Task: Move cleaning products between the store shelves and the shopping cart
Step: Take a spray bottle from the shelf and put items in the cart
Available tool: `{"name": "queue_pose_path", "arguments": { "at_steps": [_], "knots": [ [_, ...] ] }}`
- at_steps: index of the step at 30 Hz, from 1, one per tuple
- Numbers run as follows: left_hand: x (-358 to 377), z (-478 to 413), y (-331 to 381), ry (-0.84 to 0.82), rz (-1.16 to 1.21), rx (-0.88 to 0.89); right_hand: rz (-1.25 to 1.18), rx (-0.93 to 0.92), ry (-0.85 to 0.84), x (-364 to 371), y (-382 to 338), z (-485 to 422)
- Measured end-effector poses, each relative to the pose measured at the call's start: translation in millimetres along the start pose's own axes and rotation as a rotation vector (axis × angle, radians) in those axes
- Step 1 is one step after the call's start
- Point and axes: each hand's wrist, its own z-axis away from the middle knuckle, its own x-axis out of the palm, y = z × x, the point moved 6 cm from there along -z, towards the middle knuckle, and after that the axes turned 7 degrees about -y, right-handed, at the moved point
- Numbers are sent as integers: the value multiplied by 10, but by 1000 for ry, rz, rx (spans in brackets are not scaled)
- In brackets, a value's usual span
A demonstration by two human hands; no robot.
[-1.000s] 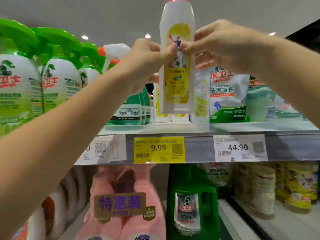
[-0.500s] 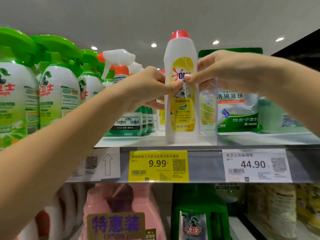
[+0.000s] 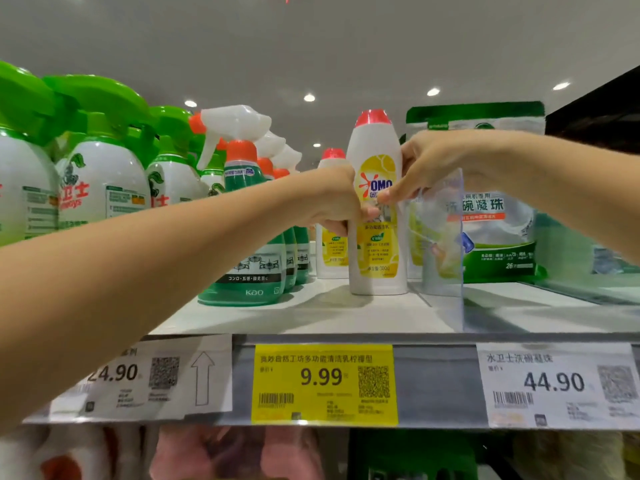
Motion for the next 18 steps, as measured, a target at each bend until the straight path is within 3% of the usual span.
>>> {"name": "queue_pose_path", "arguments": {
  "at_steps": [8,13,18],
  "knots": [
    [161,-369,-170,-25,-280,-73,65,86,10,-6,181,-331],
    [152,-541,-155,45,-645,-92,157,113,103,13,207,-388],
    [179,-674,-223,33,-535,12,286,20,282,28,219,-428]
  ]
}}
